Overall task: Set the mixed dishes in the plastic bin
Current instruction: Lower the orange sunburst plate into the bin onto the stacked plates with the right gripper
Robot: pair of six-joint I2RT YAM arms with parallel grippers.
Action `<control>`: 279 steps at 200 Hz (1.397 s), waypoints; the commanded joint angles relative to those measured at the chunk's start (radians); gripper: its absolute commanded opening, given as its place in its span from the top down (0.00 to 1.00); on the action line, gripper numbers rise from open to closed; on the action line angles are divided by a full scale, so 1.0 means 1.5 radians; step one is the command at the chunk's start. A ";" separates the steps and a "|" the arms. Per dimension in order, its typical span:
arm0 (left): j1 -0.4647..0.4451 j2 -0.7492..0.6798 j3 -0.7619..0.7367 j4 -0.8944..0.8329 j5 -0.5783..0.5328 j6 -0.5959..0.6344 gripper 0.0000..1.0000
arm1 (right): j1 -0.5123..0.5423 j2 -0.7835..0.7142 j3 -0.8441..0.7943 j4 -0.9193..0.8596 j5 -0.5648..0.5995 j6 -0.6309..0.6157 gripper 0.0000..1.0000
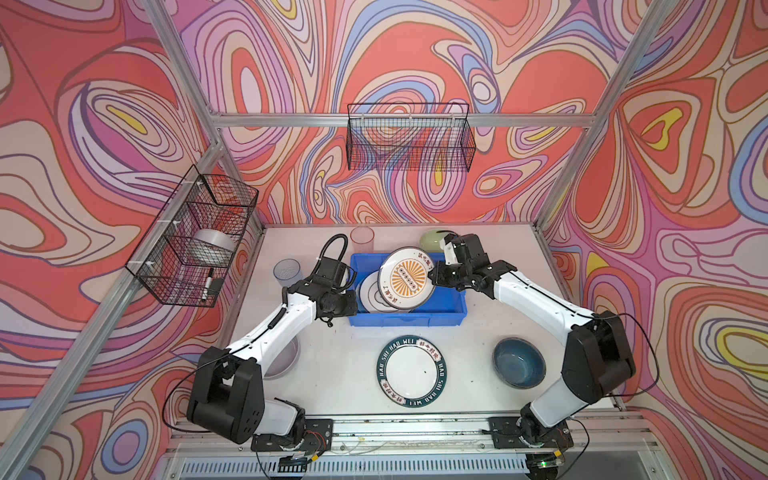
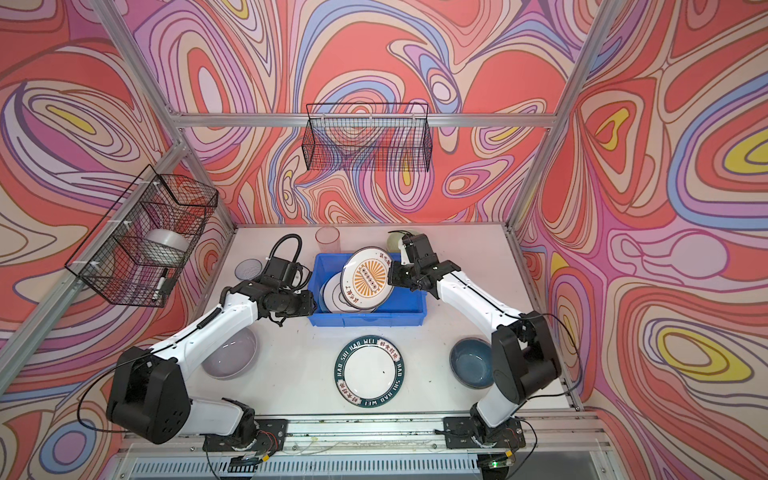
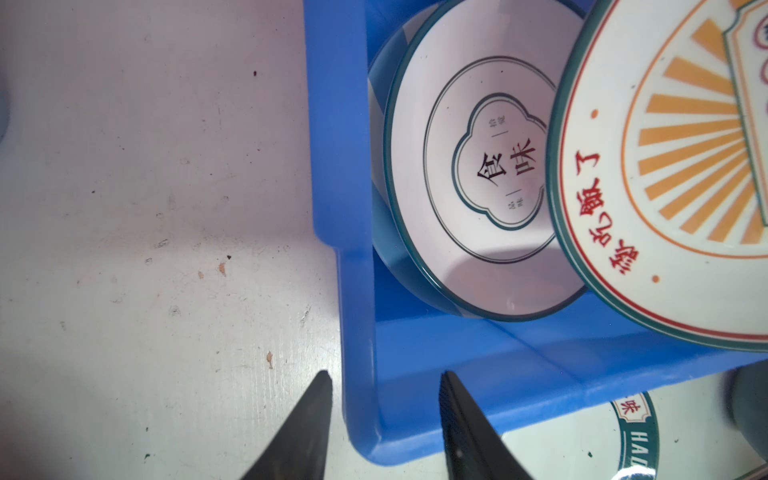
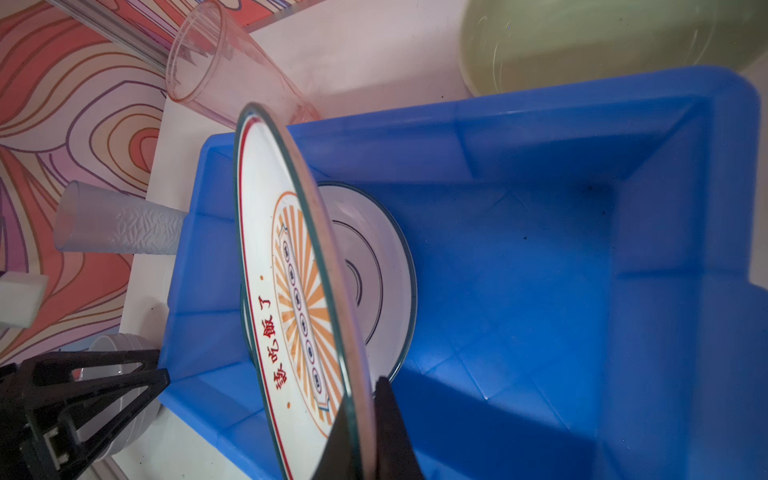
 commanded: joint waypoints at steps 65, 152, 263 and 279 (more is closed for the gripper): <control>0.007 0.023 0.019 0.001 0.001 0.015 0.65 | -0.002 0.071 0.026 0.076 -0.088 0.019 0.97; 0.007 0.014 0.012 0.001 0.006 0.009 0.70 | -0.001 0.123 0.023 0.093 -0.140 0.029 0.88; 0.008 0.010 0.004 0.001 0.008 0.005 0.74 | 0.019 0.164 0.050 0.050 -0.111 0.010 0.66; 0.008 0.011 0.004 0.000 0.006 0.001 0.74 | 0.025 0.168 0.056 0.044 -0.102 0.008 0.65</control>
